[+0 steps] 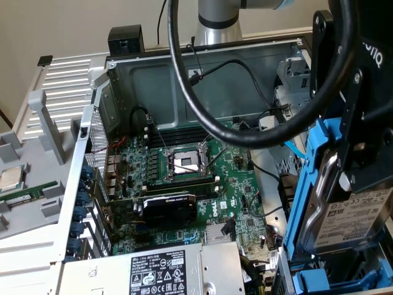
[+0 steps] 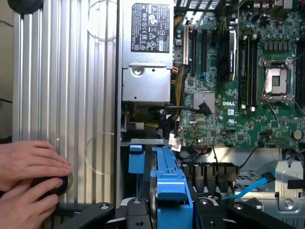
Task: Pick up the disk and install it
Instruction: 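Insert the disk into the insertion slot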
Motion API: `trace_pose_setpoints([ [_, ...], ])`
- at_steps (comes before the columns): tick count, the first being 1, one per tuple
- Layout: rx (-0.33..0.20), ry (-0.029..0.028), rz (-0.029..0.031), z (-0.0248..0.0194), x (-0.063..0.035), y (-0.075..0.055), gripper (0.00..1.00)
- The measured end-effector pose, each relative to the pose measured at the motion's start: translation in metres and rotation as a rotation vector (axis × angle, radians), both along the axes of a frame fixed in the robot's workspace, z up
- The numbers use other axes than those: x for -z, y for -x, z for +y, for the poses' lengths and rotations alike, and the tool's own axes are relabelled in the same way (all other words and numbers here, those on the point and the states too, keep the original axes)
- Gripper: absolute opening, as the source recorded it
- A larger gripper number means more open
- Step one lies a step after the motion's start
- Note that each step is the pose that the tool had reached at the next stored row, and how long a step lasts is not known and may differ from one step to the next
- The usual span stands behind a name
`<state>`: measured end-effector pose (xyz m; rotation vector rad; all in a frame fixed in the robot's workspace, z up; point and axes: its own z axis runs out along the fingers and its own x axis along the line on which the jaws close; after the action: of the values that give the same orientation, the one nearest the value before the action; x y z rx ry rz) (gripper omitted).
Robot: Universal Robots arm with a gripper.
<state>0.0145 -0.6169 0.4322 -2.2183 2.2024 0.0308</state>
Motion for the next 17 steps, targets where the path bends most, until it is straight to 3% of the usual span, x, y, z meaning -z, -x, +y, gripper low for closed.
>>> trace_pose_setpoints([
  [4, 0.000, -0.0002, 0.0026, -0.0013, 0.0003, 0.0000, 0.37],
  [17, 0.001, -0.0013, 0.0028, -0.0038, 0.0052, 0.0001, 0.37],
])
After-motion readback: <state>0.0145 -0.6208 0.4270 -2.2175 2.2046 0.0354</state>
